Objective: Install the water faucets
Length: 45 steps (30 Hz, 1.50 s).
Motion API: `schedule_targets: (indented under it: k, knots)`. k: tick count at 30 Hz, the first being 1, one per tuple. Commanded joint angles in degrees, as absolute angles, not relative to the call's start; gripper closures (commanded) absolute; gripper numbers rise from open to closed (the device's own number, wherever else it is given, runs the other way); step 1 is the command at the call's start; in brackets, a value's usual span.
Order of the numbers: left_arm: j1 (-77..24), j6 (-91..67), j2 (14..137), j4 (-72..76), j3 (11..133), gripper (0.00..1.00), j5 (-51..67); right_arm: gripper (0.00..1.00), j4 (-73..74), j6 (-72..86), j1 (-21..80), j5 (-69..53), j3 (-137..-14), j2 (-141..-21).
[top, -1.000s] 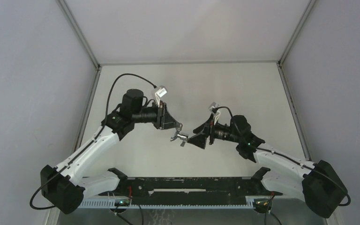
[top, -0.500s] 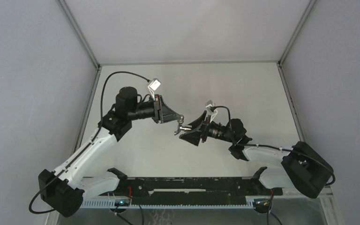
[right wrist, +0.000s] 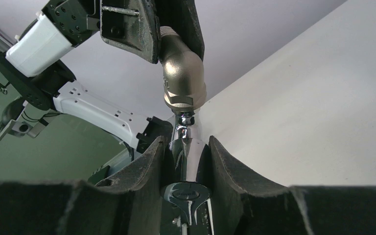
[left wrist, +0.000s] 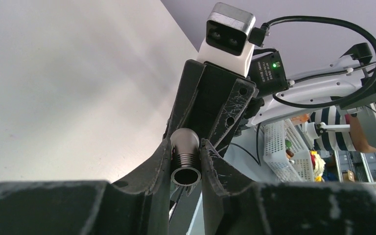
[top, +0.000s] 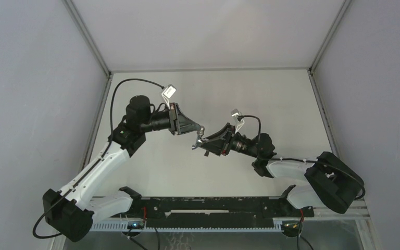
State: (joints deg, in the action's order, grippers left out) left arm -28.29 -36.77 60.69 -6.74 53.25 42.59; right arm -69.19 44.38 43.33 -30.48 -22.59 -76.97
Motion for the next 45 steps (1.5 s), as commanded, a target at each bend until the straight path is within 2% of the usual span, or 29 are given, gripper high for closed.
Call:
schedule_targets:
  k: [1, 4, 6, 15, 18, 23, 28, 31, 35, 39, 42, 44, 45]
  knots:
    - [-27.52, -39.45, 58.96, -0.99, 51.88, 0.97, 46.67, 1.0, -74.97, 46.58, 43.68, -31.35, -23.38, -76.45]
    - [-27.38, -40.39, 59.36, -0.27, 51.53, 0.77, 47.82, 1.0, -75.01, 46.72, 43.53, -32.58, -23.53, -75.91]
    - [-27.42, -40.52, 59.54, -0.26, 51.23, 0.69, 48.18, 1.0, -74.79, 46.96, 43.3, -33.84, -23.97, -75.56]
    - [-27.42, -40.15, 59.86, 1.36, 50.72, 0.51, 50.7, 1.0, -71.19, 47.94, 42.41, -37.64, -26.19, -74.58]
    - [-27.42, -39.44, 59.87, 1.37, 50.16, 0.39, 52.29, 1.0, -71.37, 48.58, 42.04, -37.61, -26.19, -74.53]
    - [-27.4, -37.96, 60.11, 0.71, 48.91, 0.36, 54.06, 1.0, -72.58, 50.03, 41.28, -38.41, -26.59, -75.0]
    - [-27.46, -37.69, 60.3, 1.12, 48.83, 0.38, 55.1, 1.0, -72.66, 50.64, 41.05, -39.25, -27.15, -75.78]
    - [-27.51, -38.24, 61.5, 1.44, 49.25, 0.45, 56.33, 1.0, -72.86, 51.02, 40.98, -39.91, -27.4, -76.43]
    - [-27.51, -38.83, 62.38, 1.93, 49.57, 0.61, 56.78, 1.0, -73.25, 51.54, 40.73, -40.54, -27.53, -76.81]
    - [-27.51, -40.54, 63.13, 4.24, 49.66, 0.72, 57.09, 1.0, -75.5, 52.94, 39.83, -43.0, -27.51, -77.34]
    - [-27.51, -42.79, 63.52, 7.25, 49.45, 0.85, 57.49, 1.0, -80.49, 56.85, 38.19, -46.65, -27.51, -79.46]
    - [-27.5, -45.87, 63.53, 11.25, 48.81, 0.98, 57.74, 1.0, -84.78, 62.03, 36.57, -48.69, -27.78, -81.57]
    - [-27.51, -47.56, 63.36, 13.63, 48.33, 1.0, 57.78, 1.0, -86.13, 64.34, 35.7, -49.67, -28.37, -82.52]
